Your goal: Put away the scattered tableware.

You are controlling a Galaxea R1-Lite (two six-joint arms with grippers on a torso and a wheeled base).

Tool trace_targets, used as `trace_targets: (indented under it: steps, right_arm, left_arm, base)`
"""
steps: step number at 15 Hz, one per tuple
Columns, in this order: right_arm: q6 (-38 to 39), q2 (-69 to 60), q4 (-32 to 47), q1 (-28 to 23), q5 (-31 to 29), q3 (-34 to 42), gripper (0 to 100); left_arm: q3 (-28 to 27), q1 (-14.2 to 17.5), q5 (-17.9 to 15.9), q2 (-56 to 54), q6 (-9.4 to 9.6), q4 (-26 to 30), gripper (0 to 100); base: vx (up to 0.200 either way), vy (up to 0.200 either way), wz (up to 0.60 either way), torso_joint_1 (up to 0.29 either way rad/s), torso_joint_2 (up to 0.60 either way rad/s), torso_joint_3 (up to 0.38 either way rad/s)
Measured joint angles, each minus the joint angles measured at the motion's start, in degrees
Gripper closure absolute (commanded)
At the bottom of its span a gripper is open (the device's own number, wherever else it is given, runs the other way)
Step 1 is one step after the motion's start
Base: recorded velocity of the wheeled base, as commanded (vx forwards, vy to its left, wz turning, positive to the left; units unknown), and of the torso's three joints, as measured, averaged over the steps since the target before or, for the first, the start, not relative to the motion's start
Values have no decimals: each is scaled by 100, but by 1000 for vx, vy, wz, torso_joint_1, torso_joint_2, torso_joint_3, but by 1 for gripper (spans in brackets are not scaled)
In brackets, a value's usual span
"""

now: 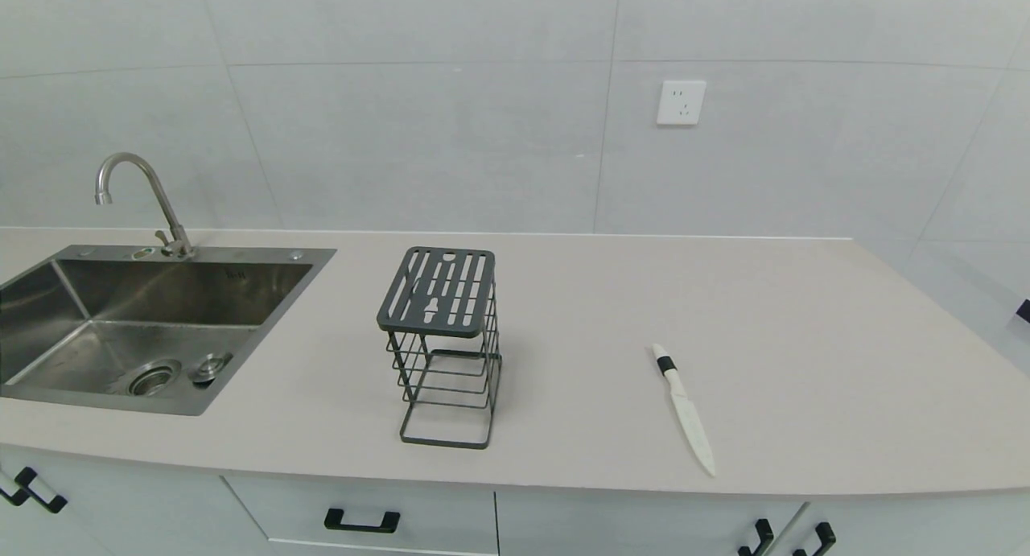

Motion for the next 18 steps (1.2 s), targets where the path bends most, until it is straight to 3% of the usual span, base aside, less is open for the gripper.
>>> trace_targets:
  steps: [6,11,18]
  right_arm:
    - [-2,0,2,-5,0,0,0]
    - [-13,0,2,-5,0,0,0]
    - [-6,0,2,-10,0,0,0]
  left_arm:
    - [0,0,-7,0,4,-2,0]
    - [0,0,-2,0,2,-2,0]
    - [0,0,6,0,9,2,0]
  base:
    - [0,0,0,0,0,0]
    - [0,0,0,170,-327,-157]
    - [0,0,0,14,-25,-13]
